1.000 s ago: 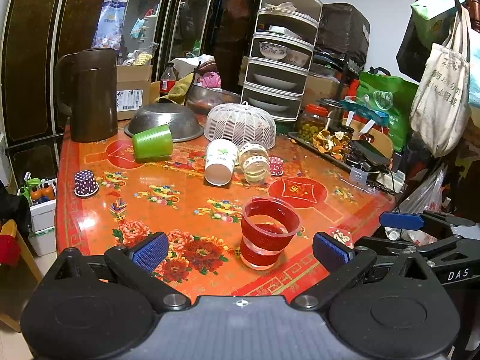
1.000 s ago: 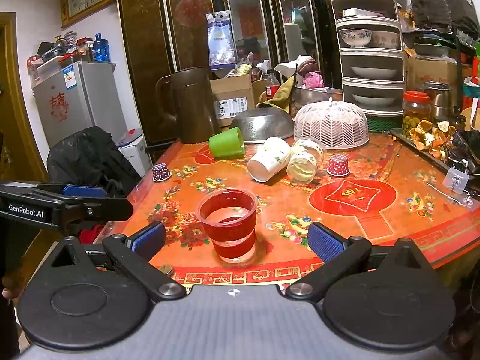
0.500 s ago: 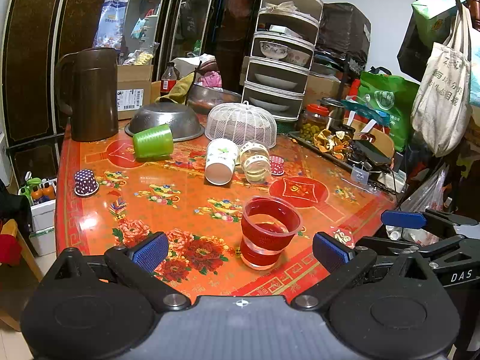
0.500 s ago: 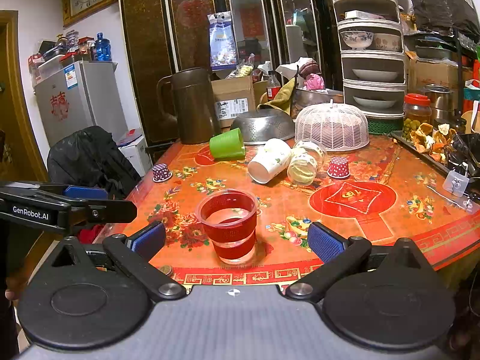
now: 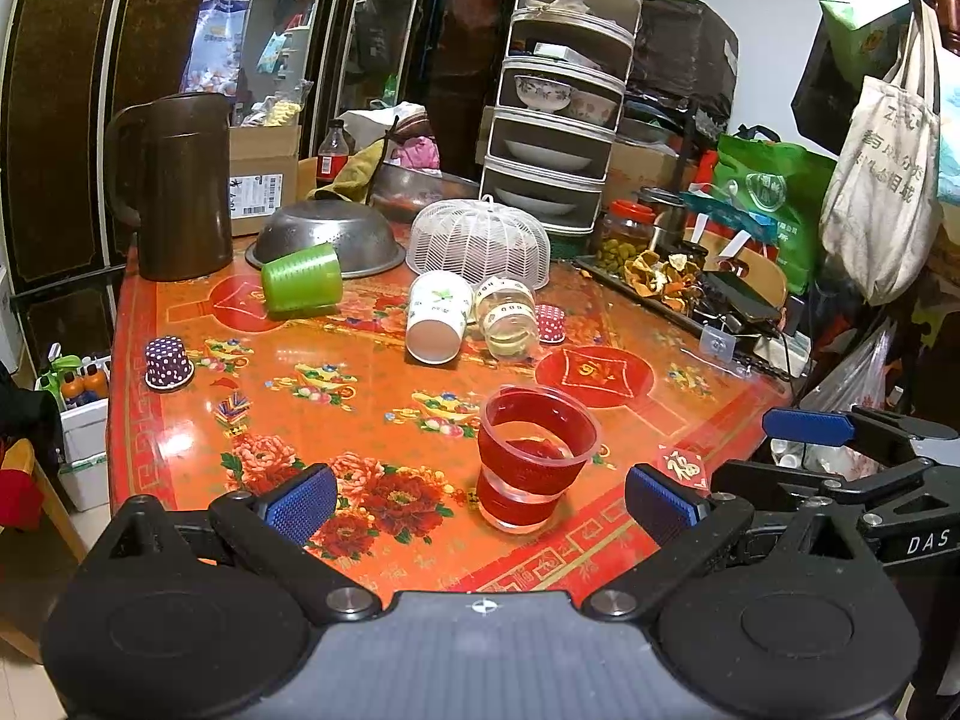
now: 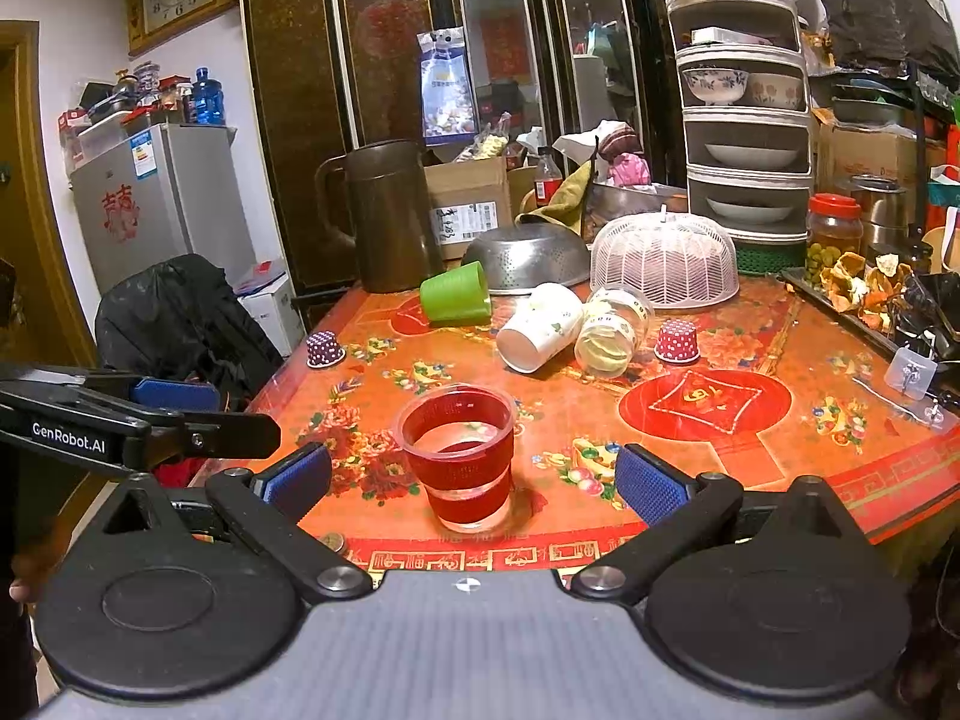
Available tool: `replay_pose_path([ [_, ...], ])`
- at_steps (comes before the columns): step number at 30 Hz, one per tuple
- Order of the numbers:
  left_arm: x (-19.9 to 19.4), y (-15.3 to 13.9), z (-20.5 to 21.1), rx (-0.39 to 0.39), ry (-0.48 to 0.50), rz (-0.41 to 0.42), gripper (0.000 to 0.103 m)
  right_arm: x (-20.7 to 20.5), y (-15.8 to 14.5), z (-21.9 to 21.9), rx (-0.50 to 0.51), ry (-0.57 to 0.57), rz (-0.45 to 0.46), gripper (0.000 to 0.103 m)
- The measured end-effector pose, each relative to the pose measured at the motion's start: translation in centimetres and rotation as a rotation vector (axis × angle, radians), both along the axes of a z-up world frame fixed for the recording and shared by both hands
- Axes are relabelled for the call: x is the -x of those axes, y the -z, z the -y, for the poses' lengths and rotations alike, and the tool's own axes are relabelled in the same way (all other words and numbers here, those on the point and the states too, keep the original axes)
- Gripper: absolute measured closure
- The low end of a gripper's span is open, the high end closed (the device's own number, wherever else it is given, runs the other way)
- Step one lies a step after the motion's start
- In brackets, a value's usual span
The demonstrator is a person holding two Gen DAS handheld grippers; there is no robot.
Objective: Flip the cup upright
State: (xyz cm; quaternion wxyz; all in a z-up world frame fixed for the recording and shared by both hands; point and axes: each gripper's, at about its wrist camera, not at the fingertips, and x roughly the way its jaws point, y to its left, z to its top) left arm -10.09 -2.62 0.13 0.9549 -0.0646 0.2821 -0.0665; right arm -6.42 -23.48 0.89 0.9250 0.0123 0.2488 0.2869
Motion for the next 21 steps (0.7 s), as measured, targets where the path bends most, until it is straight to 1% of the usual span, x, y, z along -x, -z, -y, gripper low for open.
replay_pose_path([
  [21,-0.25,0.24,0.09,-0.005,0.000,-0.008,0.000,0.13,-0.21,-0.14,-0.001,-0.001,0.002,0.001],
])
